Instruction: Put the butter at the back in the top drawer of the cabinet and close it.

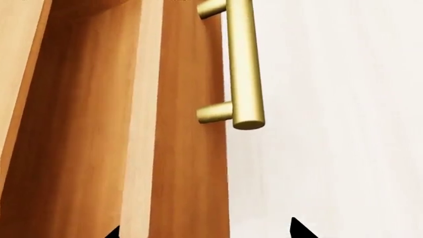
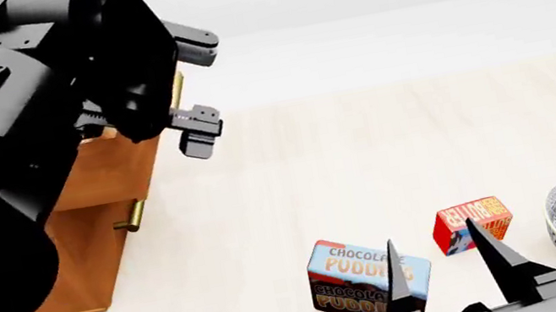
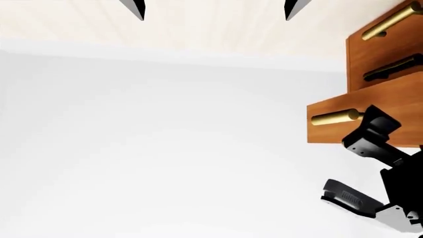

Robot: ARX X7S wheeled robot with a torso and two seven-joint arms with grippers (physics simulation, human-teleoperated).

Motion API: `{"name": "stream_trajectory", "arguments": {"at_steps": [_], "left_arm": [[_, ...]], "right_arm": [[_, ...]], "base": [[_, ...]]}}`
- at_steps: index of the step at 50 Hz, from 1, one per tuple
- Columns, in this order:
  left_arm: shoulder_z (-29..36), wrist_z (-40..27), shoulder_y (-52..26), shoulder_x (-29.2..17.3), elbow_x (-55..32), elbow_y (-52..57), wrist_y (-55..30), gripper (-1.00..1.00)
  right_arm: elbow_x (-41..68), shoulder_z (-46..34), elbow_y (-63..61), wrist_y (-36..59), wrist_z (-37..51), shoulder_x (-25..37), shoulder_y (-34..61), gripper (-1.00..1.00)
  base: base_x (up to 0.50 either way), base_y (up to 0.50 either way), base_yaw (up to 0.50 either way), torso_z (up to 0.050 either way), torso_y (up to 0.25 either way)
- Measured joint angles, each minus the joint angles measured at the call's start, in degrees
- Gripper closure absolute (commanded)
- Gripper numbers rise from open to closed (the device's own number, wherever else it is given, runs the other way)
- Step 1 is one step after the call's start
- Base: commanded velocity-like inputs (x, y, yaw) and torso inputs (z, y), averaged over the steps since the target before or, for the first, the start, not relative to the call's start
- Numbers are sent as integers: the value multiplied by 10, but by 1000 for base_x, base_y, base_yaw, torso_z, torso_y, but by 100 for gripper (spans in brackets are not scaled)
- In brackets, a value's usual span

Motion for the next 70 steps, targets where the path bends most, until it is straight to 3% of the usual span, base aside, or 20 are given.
{"name": "stream_trajectory", "arguments": {"at_steps": [10, 23, 58, 70], "left_arm": [[117, 18, -16, 0, -133, -19, 34, -100], [172, 40, -29, -4, -232, -34, 53, -100], [92, 5, -35, -8, -304, 49, 107, -100], [93, -16, -34, -13, -319, 79, 130, -100]], "right_arm": [[1, -1, 3, -5, 0, 1, -1, -100], [-1, -7, 4, -4, 2, 0, 0, -100], [5, -6, -2, -9, 4, 10, -3, -100], [6, -5, -5, -9, 6, 13, -4, -100]], "base": [[0, 0, 0, 0, 0], [0, 0, -1, 0, 0], [-1, 0, 0, 0, 0], [-4, -1, -1, 0, 0]]}}
